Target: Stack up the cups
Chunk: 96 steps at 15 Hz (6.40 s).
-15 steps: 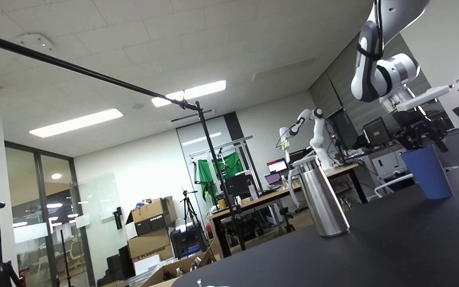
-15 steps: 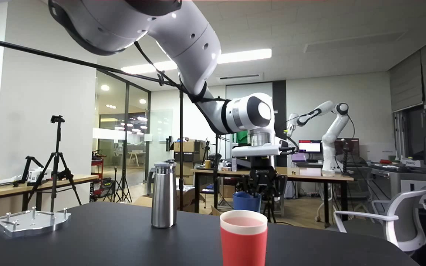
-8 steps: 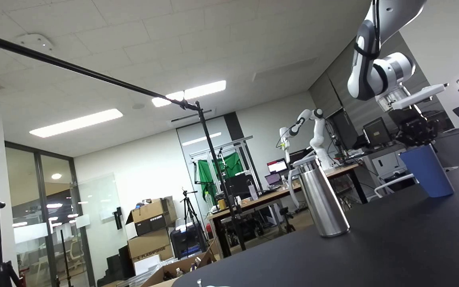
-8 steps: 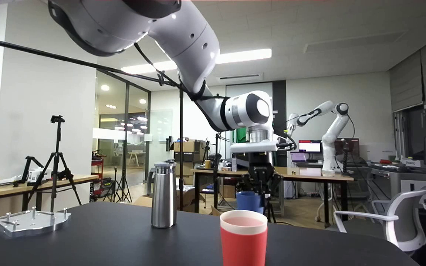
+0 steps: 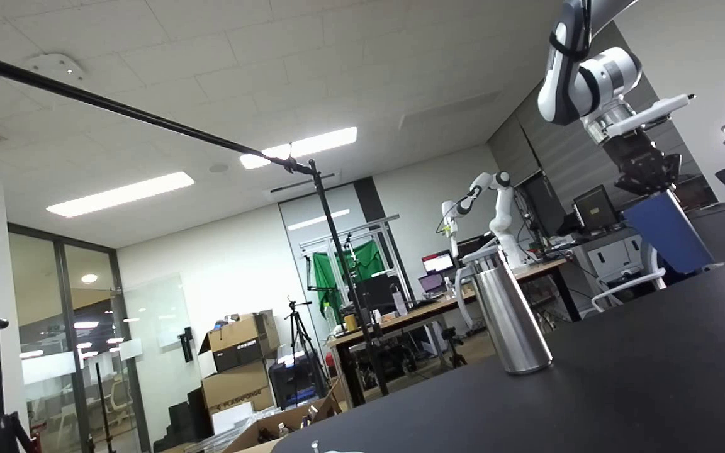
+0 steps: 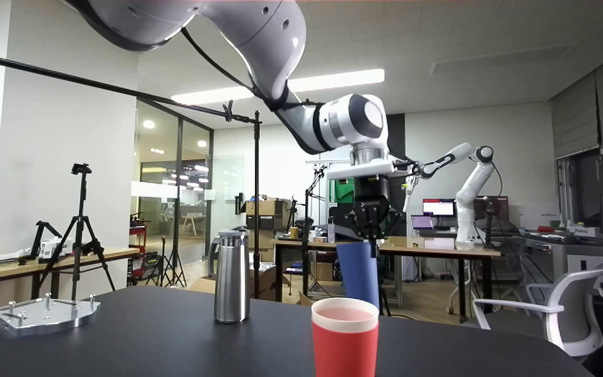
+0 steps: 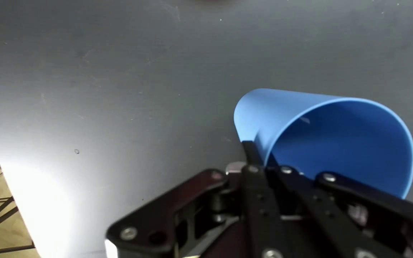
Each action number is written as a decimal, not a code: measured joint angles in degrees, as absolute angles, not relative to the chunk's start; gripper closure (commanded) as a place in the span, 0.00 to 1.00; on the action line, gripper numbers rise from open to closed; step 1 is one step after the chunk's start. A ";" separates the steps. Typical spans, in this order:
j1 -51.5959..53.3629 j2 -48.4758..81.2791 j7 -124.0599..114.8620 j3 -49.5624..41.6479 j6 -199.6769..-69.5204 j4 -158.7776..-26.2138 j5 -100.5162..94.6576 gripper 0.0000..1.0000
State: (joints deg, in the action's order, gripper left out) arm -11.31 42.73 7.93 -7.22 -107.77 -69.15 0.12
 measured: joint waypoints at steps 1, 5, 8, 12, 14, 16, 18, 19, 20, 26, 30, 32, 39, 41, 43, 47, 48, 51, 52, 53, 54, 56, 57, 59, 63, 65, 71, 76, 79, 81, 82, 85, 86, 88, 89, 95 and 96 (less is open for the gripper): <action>-11.33 41.48 7.93 -7.45 -106.82 -69.36 -0.79 0.99; -11.50 36.73 7.96 -8.27 -104.57 -70.71 -3.53 0.99; -11.72 32.96 8.55 -8.23 -101.36 -72.17 -3.48 0.99; -11.62 27.74 9.16 -7.97 -98.51 -74.92 -3.51 0.99; -11.56 25.37 9.40 -7.97 -96.77 -76.33 -3.66 0.99; -11.57 23.11 10.09 -7.98 -95.15 -77.77 -4.23 0.99; -11.66 20.85 11.09 -8.04 -94.17 -79.58 -4.58 0.99; -11.78 19.74 11.67 -8.07 -93.87 -80.66 -4.58 0.99; -11.98 18.65 12.38 -8.10 -93.70 -81.87 -4.55 0.99; -13.37 13.68 15.26 -8.63 -93.56 -89.71 -4.43 0.99; -13.69 12.11 15.89 -9.11 -93.44 -94.45 -4.49 0.99; -13.69 11.45 15.91 -9.37 -93.28 -96.36 -4.59 0.99; -13.81 9.86 16.07 -10.60 -92.45 -100.07 -5.66 0.99; -13.82 9.89 16.07 -10.97 -92.54 -100.65 -6.05 0.99; -13.94 9.97 16.07 -11.14 -92.74 -101.03 -6.14 0.99; -14.06 10.37 16.12 -11.18 -93.55 -101.58 -6.11 0.99; -14.07 10.50 16.13 -11.18 -93.83 -101.61 -6.10 0.99; -14.08 10.91 16.29 -11.18 -95.25 -101.63 -5.97 0.99; -14.09 11.05 16.45 -11.18 -95.86 -101.63 -5.95 0.99; -14.09 11.17 16.61 -11.18 -96.31 -101.63 -5.91 0.99; -14.10 11.29 16.75 -11.18 -96.79 -101.63 -5.90 0.99; -14.10 11.61 16.95 -11.18 -97.59 -101.63 -5.86 0.99; -14.11 11.81 16.97 -11.18 -98.04 -101.65 -5.86 0.99; -14.13 12.27 16.98 -11.18 -98.62 -101.66 -5.86 0.99; -14.24 13.17 17.02 -11.18 -99.78 -101.69 -5.84 0.99; -14.28 13.40 17.04 -11.18 -100.25 -101.81 -5.84 0.99; -14.29 13.80 17.05 -11.10 -100.67 -102.31 -5.80 0.99; -14.23 14.19 17.05 -10.82 -102.66 -103.30 -5.71 0.99; -14.18 14.48 17.05 -10.68 -103.90 -104.06 -5.66 0.99; -14.18 14.52 17.05 -10.64 -104.63 -104.78 -5.49 0.99; -14.19 14.52 17.04 -10.64 -105.36 -105.29 -5.37 0.99; -14.21 14.48 17.02 -10.66 -108.50 -107.54 -4.91 0.99; -14.21 14.48 17.02 -10.67 -109.60 -108.37 -4.61 0.99; -14.21 14.48 16.98 -10.68 -111.57 -109.92 -4.41 0.99; -14.21 14.48 16.97 -10.69 -112.41 -110.69 -4.39 0.99; -14.23 14.23 16.86 -10.94 -116.40 -114.11 -4.35 0.99; -14.24 14.18 16.83 -11.01 -116.79 -114.43 -4.35 0.99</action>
